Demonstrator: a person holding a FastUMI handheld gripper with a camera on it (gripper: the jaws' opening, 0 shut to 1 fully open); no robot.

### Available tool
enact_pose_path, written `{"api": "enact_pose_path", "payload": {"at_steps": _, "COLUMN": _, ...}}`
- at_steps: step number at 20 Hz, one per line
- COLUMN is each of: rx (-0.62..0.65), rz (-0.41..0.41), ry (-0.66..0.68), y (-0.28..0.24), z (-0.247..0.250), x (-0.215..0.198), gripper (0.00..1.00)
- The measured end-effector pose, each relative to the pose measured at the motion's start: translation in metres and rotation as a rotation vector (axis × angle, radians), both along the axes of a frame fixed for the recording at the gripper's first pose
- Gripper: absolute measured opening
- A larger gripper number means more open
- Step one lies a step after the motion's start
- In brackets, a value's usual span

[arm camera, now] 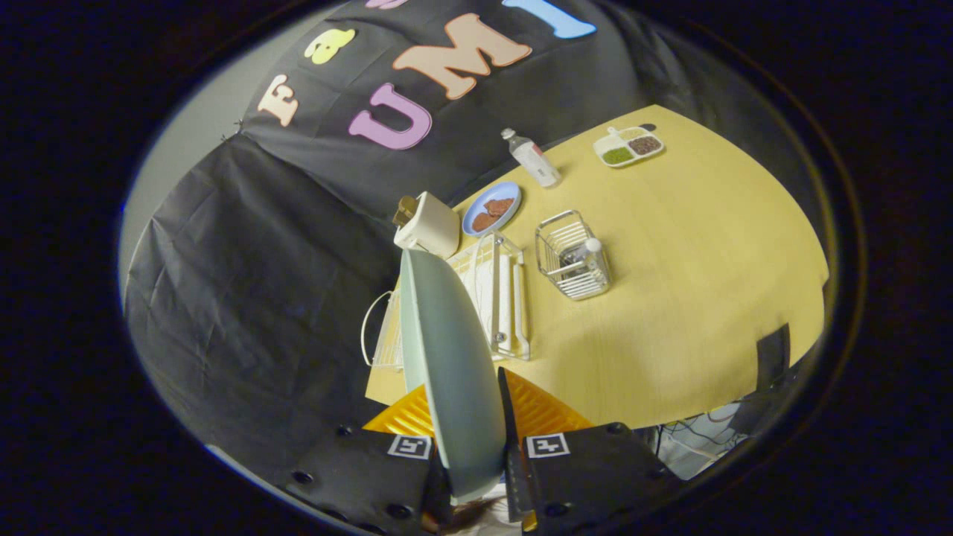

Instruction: Take the plate from the dish rack, then take the spoon from the basket and place it into the plate.

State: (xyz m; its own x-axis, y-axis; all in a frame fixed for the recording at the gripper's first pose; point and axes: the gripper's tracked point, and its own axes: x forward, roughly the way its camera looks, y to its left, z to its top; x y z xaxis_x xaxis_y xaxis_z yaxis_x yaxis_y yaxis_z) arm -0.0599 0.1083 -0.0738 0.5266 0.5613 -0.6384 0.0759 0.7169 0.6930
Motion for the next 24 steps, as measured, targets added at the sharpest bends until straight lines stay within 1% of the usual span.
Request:
{"api": "enact_pose_path", "payload": {"at_steps": 2, "rx": 0.027, "rz": -0.024, "ry": 0.013, "y": -0.020, "z": -0.015, "x": -0.016, "gripper": 0.32}}
{"api": "enact_pose_path", "payload": {"at_steps": 3, "rx": 0.018, "rz": -0.033, "ry": 0.015, "y": -0.033, "z": -0.025, "x": -0.021, "gripper": 0.32}}
{"api": "enact_pose_path", "payload": {"at_steps": 5, "rx": -0.016, "rz": -0.065, "ry": 0.020, "y": -0.055, "z": -0.049, "x": -0.022, "gripper": 0.32}}
{"api": "enact_pose_path", "payload": {"at_steps": 7, "rx": -0.003, "rz": -0.096, "ry": 0.046, "y": -0.064, "z": -0.070, "x": -0.023, "gripper": 0.32}}
{"api": "enact_pose_path", "payload": {"at_steps": 10, "rx": 0.051, "rz": -0.130, "ry": 0.101, "y": -0.068, "z": -0.093, "x": -0.021, "gripper": 0.32}}
{"api": "enact_pose_path", "payload": {"at_steps": 13, "rx": 0.072, "rz": -0.150, "ry": 0.133, "y": -0.069, "z": -0.112, "x": -0.012, "gripper": 0.32}}
{"api": "enact_pose_path", "payload": {"at_steps": 21, "rx": 0.082, "rz": -0.143, "ry": 0.174, "y": -0.054, "z": -0.132, "x": 0.001, "gripper": 0.32}}
{"api": "enact_pose_path", "payload": {"at_steps": 24, "rx": 0.061, "rz": -0.148, "ry": 0.187, "y": -0.055, "z": -0.142, "x": 0.006, "gripper": 0.32}}
